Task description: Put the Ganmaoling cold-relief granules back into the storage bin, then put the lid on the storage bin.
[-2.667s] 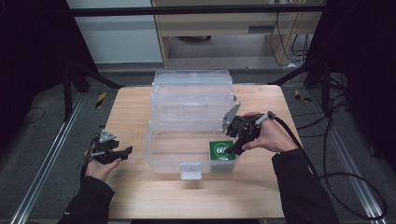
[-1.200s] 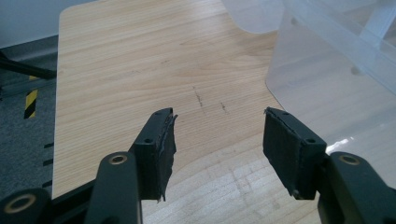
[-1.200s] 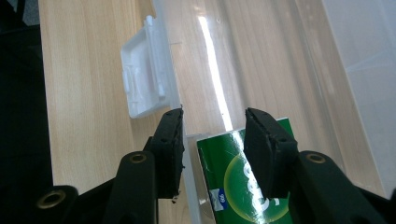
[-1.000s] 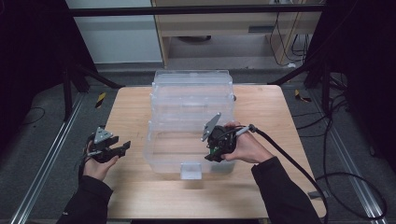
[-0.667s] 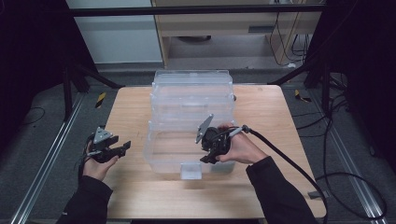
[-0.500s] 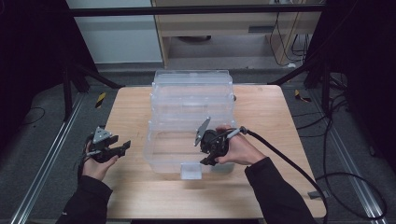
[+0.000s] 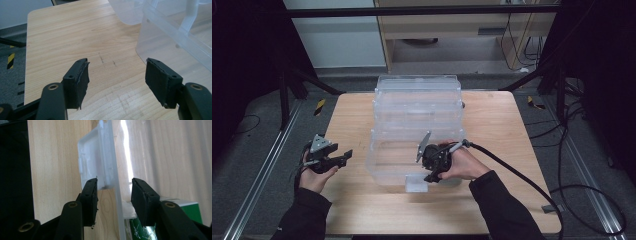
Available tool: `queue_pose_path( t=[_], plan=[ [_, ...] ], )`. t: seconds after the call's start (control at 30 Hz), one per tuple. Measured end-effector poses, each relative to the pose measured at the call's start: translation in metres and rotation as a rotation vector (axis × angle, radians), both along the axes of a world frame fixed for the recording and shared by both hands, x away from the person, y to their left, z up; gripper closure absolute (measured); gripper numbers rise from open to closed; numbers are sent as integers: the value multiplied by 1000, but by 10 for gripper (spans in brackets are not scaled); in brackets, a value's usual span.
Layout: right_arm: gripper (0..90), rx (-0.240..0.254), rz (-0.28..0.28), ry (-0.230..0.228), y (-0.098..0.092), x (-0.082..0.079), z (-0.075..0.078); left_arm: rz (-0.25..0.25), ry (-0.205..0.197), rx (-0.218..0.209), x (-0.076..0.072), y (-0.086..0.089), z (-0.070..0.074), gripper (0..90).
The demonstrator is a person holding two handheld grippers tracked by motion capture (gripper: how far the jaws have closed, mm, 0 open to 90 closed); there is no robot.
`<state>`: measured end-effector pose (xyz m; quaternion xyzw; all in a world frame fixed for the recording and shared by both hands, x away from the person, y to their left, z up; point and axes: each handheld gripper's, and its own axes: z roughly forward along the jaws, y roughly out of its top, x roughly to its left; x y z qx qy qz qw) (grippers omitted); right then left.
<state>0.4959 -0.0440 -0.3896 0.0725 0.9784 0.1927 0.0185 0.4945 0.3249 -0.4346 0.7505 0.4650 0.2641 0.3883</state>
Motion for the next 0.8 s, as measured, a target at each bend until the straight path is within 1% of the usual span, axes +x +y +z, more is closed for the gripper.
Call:
queue_pose_path(
  t=[0.17,0.2,0.37,0.53,0.63,0.8],
  plan=[
    [579,-25,0,12,3,1,-7,-5,-6,-8,0,0,3,331],
    [580,-37,-1,15,4,1,-8,-6,-7,-7,0,0,4,332],
    [591,-55,3,23,5,1,-12,-14,-10,-10,-1,-1,8,332],
    [612,-52,5,35,5,2,-12,-36,-16,-20,-2,-3,13,332],
    [631,-51,2,48,5,3,-12,-60,-16,-16,-2,-5,17,337],
    [660,-49,6,60,5,3,-12,-77,-24,-20,-3,-5,25,349]
  ],
)
